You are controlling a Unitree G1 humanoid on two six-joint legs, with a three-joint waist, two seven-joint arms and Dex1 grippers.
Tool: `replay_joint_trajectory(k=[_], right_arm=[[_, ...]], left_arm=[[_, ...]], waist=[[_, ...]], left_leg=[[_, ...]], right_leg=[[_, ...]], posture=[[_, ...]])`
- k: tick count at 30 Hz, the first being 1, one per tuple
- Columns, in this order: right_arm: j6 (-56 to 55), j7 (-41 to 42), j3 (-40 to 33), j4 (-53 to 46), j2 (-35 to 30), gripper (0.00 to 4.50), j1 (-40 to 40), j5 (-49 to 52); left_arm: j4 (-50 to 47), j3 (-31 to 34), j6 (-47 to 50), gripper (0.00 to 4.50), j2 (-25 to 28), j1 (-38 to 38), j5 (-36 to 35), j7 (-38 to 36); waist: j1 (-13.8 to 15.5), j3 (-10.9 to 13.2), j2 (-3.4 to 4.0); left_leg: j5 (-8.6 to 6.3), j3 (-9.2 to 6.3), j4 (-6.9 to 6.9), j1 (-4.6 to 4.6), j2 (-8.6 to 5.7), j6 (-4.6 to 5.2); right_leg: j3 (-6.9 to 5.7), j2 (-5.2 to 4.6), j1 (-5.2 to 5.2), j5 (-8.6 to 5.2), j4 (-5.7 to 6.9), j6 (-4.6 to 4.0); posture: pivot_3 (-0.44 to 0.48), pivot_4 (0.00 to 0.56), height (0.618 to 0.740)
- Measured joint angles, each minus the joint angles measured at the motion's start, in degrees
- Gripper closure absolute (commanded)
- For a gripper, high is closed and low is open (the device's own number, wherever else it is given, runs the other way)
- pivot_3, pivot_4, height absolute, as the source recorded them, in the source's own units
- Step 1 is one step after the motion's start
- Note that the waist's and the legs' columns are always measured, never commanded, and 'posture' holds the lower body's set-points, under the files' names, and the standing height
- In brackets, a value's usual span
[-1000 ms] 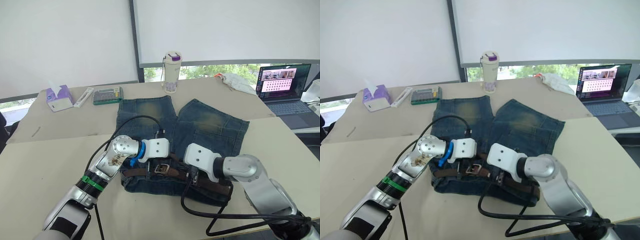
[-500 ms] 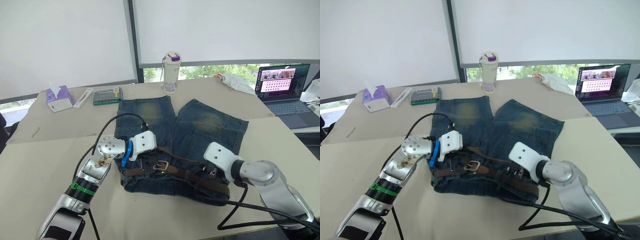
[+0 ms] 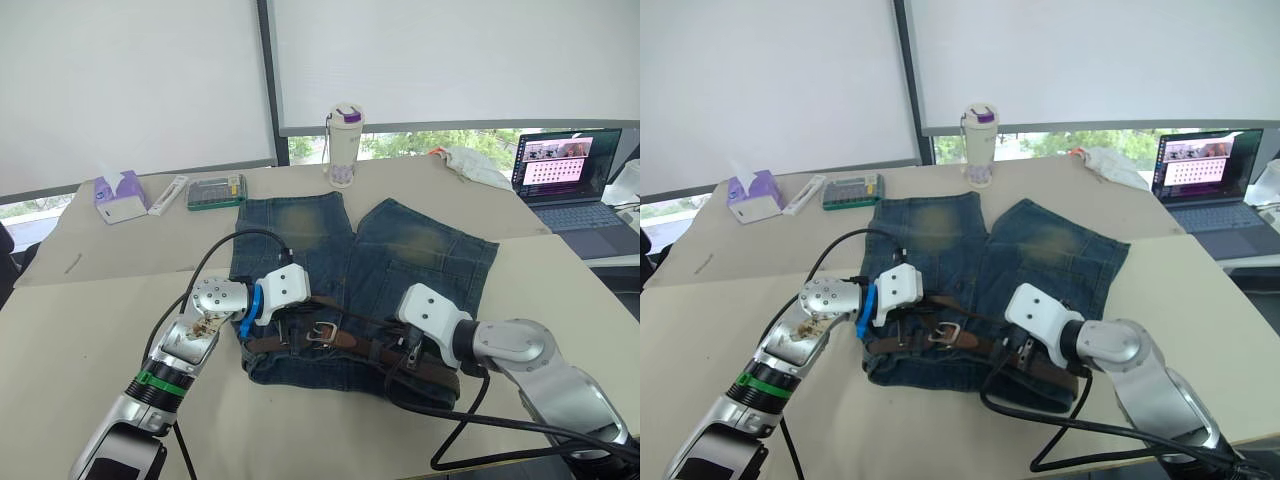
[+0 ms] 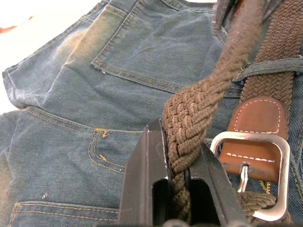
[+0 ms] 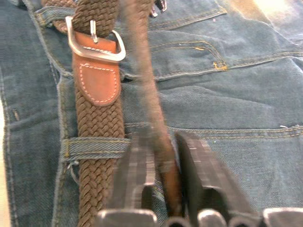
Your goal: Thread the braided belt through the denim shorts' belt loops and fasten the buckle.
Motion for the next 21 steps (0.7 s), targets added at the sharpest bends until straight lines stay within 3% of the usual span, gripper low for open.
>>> replay_joint_trajectory(k=[2,7,10,15,21], right_arm=[[0.0,0.0,0.0,-0.2,-0.4,4.46,0.0,0.4],[0.3,0.0,0.1,-0.8,-1.6,4.5,-0.9,1.4],[0.9,0.0,0.4,-0.9,-2.2,4.5,-2.8,1.7],[1.0,0.6,2.9,-0.9,-2.9,4.5,-6.4,2.5],[1.0,1.2,5.1,-0.4,-3.5,4.5,-9.6,2.5]], left_arm=[[0.0,0.1,0.0,4.5,0.0,0.0,-0.1,0.0],[-5.3,3.1,9.5,2.85,1.3,1.4,-9.4,-4.7],[-8.2,5.1,15.1,1.87,0.4,-0.8,-13.7,-3.8],[-12.0,3.0,15.9,1.87,0.5,-4.5,-14.4,-6.4],[-7.7,-3.1,8.4,1.87,0.5,-4.8,-8.5,-9.1]], waist=[[0.0,0.0,0.0],[-0.3,0.0,0.01],[-0.1,0.0,0.0],[0.0,0.0,0.03],[0.0,0.0,0.03]], left_leg=[[0.0,0.02,0.0,0.0,0.0,0.0],[-0.09,0.01,0.0,0.01,0.02,0.16],[-0.11,0.03,0.17,-0.02,0.01,0.21],[-0.02,0.09,0.19,0.0,-0.02,0.05],[-0.02,0.23,0.2,-0.02,-0.01,0.04]], right_leg=[[0.0,0.0,0.0,0.0,0.0,-0.01],[0.0,0.02,-0.01,0.0,0.06,0.0],[-0.07,0.02,0.02,0.01,0.07,-0.01],[-0.01,0.01,0.07,0.01,0.05,-0.01],[0.0,0.03,0.05,0.02,0.05,-0.05]], posture=[[0.0,0.15,0.74],[0.0,0.15,0.74],[0.0,0.15,0.74],[0.0,0.15,0.74],[0.0,0.15,0.74]])
